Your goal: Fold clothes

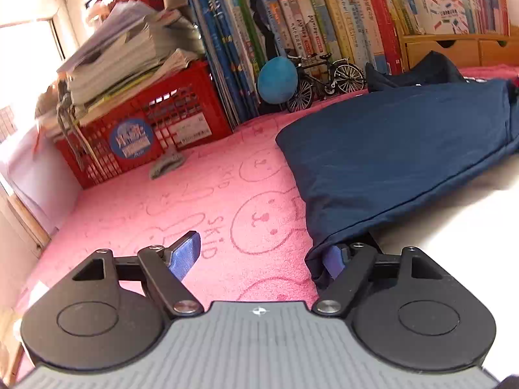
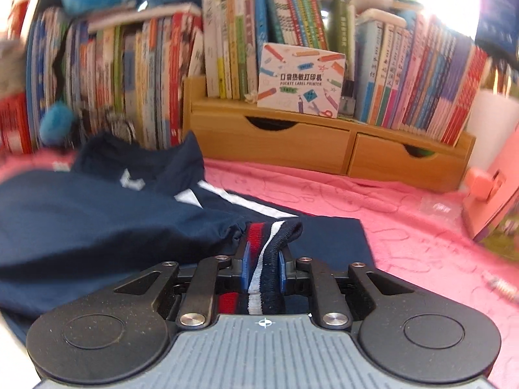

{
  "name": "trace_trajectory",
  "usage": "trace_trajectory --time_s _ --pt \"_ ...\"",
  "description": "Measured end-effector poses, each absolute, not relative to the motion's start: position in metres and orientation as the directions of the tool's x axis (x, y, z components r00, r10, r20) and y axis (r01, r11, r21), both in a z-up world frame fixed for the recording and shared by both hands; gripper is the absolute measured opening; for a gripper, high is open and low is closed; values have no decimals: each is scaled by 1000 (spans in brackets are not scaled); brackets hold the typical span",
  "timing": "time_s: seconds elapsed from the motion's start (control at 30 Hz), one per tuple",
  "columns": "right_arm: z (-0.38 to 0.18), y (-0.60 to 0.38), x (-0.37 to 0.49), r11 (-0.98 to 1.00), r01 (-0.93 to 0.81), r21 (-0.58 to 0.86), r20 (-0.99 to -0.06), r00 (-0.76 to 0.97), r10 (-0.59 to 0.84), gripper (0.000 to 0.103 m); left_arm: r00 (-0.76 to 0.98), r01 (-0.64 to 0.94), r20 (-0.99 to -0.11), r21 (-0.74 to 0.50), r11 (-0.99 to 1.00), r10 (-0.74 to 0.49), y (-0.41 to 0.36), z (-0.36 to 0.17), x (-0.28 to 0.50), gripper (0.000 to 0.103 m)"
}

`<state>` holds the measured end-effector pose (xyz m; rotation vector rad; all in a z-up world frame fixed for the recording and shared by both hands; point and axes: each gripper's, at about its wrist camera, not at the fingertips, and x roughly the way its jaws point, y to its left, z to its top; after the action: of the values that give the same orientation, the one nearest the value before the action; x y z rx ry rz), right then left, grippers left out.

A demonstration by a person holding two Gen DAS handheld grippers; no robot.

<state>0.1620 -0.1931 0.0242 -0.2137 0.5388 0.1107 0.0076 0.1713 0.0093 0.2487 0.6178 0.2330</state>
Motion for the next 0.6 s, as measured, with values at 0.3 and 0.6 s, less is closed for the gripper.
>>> trace_trajectory --time_s 0.3,0.6 --pt "11 -160 146 817 -169 -552 -426 899 -102 49 815 -196 -485 286 938 318 169 19 -7 82" --pt "63 -177 130 963 -187 -196 -471 879 75 79 756 -233 -629 5 972 184 212 12 -3 91"
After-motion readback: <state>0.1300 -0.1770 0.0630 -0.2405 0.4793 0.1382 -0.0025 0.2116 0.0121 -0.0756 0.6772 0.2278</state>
